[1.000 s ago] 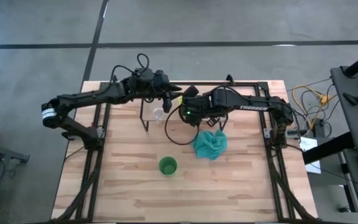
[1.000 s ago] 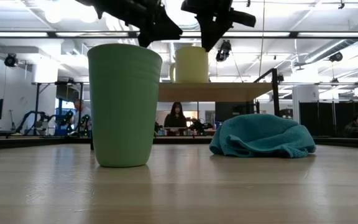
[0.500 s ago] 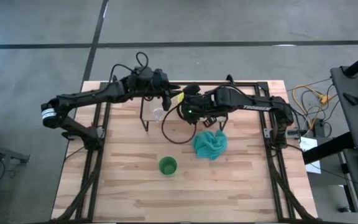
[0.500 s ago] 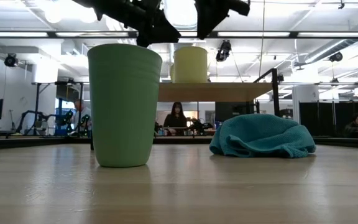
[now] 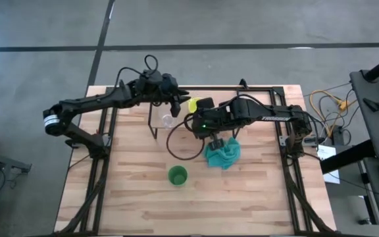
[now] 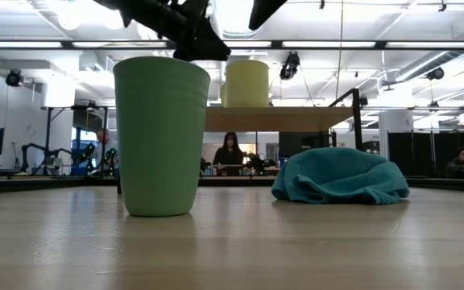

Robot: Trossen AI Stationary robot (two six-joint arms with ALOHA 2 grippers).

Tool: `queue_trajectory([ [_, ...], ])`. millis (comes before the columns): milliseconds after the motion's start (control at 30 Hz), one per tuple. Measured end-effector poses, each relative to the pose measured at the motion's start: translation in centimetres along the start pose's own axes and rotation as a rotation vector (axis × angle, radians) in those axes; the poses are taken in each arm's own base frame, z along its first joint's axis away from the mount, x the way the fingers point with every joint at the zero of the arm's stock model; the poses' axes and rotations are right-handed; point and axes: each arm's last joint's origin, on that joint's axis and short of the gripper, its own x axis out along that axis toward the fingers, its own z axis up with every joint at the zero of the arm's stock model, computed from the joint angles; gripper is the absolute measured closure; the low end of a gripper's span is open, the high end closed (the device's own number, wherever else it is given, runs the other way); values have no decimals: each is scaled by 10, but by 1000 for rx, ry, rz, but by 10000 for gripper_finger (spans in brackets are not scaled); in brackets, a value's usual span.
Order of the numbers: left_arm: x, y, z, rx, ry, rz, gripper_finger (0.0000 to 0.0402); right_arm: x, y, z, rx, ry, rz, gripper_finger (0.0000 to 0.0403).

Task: Stack small to large cups/mugs on shelf
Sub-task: Adjust the transparent cup on the shelf

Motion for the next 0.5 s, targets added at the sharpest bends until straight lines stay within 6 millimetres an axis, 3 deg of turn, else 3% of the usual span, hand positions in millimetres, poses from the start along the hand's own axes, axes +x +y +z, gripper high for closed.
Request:
queue_trajectory([
  [500, -43, 6, 12, -13, -6, 42, 308, 0, -1, 5, 383, -47, -3, 360],
])
